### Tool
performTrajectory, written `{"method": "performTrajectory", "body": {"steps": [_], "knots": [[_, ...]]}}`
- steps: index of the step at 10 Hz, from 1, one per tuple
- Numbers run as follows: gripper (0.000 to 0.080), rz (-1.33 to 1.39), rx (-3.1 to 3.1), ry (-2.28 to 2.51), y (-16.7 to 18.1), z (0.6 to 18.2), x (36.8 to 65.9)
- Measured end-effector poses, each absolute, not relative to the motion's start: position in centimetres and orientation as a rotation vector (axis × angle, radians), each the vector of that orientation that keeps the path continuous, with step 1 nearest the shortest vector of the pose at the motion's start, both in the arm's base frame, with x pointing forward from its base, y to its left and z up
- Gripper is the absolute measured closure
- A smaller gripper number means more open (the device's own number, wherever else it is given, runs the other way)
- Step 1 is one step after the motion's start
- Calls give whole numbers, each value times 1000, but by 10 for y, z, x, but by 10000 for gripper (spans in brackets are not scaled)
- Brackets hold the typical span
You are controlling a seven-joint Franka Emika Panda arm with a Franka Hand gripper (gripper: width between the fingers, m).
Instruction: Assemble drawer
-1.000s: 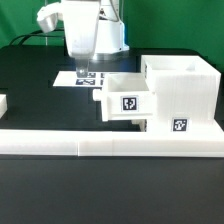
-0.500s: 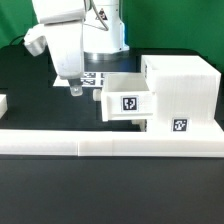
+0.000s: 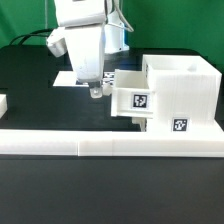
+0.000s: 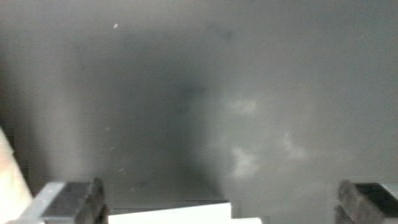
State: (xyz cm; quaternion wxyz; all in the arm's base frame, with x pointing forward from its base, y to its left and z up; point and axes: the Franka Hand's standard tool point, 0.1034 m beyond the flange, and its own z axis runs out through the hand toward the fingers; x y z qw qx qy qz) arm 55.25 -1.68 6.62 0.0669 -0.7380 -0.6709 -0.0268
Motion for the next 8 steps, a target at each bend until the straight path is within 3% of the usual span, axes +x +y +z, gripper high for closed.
{"method": "performTrajectory", "body": {"steps": [5, 8], "knots": [[150, -83, -2277, -1952, 25, 66, 559], [150, -65, -2282, -1937, 16, 70, 557]]}}
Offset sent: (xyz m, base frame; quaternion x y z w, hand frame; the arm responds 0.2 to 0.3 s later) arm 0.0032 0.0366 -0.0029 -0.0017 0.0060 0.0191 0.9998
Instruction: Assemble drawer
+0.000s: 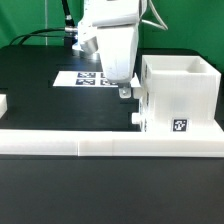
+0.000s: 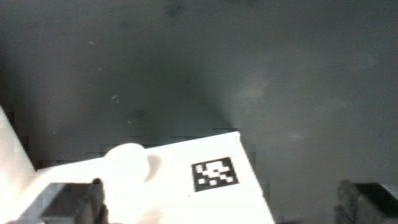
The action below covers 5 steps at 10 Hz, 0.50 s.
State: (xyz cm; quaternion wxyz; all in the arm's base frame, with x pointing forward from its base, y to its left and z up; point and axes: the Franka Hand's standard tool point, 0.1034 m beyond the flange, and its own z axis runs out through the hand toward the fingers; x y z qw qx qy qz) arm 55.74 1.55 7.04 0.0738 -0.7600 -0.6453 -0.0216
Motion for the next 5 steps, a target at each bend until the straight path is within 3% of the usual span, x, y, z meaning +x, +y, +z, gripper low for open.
{"method": "performTrajectory", "body": {"steps": [3, 5], "knots": [[150, -43, -2288, -1936, -28, 70, 545], [150, -43, -2318, -1909, -29, 70, 540]]}}
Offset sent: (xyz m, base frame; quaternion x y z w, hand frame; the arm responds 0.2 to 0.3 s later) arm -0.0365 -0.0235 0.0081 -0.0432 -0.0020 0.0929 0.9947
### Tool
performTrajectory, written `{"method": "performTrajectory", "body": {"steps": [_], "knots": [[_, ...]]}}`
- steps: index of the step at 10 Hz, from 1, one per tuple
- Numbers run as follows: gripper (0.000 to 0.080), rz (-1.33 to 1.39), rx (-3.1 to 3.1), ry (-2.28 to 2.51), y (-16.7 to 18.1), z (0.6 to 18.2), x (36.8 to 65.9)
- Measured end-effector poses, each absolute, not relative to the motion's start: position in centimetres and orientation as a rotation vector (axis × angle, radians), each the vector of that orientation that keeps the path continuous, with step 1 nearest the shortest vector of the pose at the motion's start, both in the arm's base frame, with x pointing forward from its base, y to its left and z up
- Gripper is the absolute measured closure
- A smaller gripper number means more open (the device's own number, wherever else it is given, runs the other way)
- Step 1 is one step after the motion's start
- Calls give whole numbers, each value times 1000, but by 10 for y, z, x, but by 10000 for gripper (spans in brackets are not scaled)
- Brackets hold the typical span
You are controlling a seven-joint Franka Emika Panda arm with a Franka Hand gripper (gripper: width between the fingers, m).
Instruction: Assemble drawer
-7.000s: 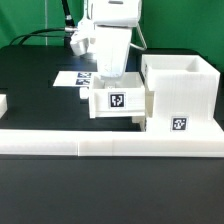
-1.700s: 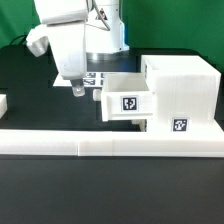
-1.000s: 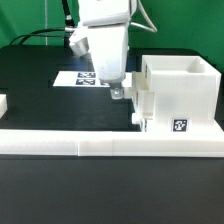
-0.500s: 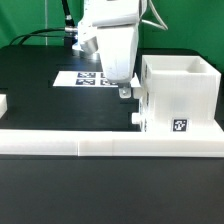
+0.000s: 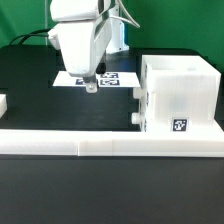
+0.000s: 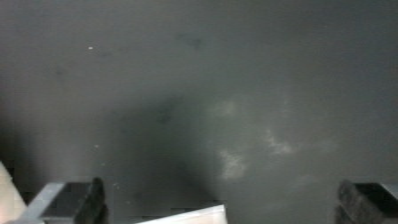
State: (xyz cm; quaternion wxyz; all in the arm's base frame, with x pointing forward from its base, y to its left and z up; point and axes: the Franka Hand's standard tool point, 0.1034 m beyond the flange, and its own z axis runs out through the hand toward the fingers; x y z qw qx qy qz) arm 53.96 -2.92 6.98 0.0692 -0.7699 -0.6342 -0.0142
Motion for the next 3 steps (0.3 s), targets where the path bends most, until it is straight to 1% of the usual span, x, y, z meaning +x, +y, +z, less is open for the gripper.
{"method": "performTrajectory", "body": {"steps": [3], "knots": [[150, -41, -2317, -1907, -30, 68, 539]]}}
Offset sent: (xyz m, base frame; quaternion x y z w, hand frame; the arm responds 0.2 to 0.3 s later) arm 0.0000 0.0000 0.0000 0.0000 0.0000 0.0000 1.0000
